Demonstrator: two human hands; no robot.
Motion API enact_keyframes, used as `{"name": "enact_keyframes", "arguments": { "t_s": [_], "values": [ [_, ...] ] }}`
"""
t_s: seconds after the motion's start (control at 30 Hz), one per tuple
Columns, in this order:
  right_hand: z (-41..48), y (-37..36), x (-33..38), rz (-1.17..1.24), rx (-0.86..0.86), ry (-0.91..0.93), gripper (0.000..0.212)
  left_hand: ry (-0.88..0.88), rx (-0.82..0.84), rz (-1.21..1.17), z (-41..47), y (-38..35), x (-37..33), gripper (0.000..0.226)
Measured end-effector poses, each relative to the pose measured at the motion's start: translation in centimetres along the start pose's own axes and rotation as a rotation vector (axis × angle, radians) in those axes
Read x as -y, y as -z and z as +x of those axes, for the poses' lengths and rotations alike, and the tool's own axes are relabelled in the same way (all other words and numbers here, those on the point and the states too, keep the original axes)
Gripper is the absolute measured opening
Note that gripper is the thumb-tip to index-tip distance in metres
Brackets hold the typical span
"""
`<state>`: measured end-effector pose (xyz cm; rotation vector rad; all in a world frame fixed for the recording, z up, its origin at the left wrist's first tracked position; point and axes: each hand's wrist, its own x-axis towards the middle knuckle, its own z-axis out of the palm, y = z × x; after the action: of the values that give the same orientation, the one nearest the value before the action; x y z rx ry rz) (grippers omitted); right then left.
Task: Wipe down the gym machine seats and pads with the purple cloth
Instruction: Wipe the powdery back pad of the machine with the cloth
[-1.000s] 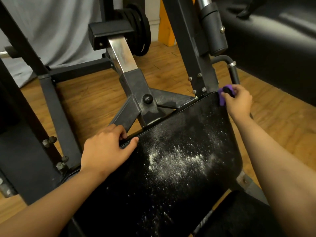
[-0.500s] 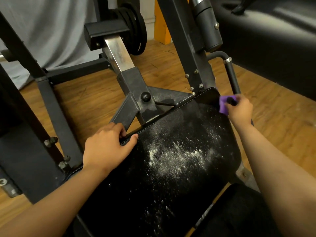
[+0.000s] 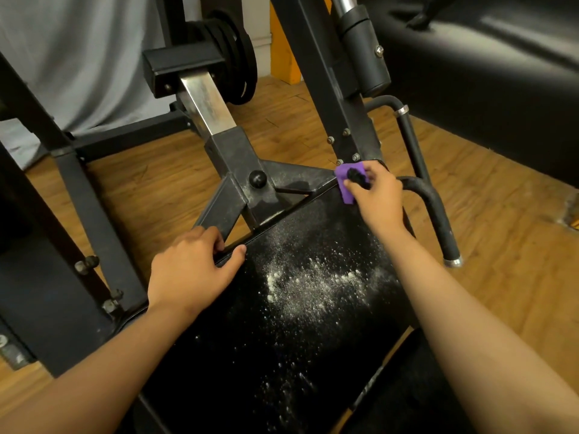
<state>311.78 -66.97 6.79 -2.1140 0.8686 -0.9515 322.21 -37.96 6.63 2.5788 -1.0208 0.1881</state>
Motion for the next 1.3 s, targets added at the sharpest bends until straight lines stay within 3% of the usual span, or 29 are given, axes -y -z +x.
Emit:
{"name": "enact_keyframes", "arguments": {
  "t_s": [0.17, 0.4, 0.57, 0.73, 0.8, 1.07, 1.17, 1.3],
  "values": [
    [-0.5, 2.5, -4.6, -0.081, -0.061, -0.108, 0.02, -0.009, -0.009, -0.011, 0.0, -0.1, 0.2, 0.035],
    [-2.7, 5.7, -12.2, -0.322, -0.177, -0.524, 0.025, -0.021, 0.0, 0.0, 0.1, -0.2, 0.3, 0.036],
    [-4.6, 3.8, -9.8, -0.098, -0.231, -0.329, 0.017, -0.017, -0.013, 0.025, 0.0, -0.2, 0.1, 0.035],
    [-7.2, 4.1, -10.0, 0.025, 0.053, -0.17, 0.021, -0.012, -0.014, 0.03, -0.1, -0.2, 0.0, 0.034],
    [-7.2, 5.0, -11.3, -0.016, 0.076, -0.208, 0.021, -0.017, -0.014, 0.031, 0.0, -0.2, 0.0, 0.034],
    [-5.3, 6.5, -16.3, -0.234, -0.187, -0.649, 0.026, -0.024, -0.029, 0.03, 0.0, -0.1, 0.0, 0.034],
    [-6.7, 5.5, -14.8, -0.202, -0.191, -0.517, 0.016, -0.027, -0.023, 0.032, 0.0, -0.1, 0.0, 0.035],
    [-10.4, 6.1, -13.3, -0.09, 0.008, -0.309, 0.019, -0.028, -0.032, 0.045, -0.1, 0.1, -0.3, 0.034]
  ]
}}
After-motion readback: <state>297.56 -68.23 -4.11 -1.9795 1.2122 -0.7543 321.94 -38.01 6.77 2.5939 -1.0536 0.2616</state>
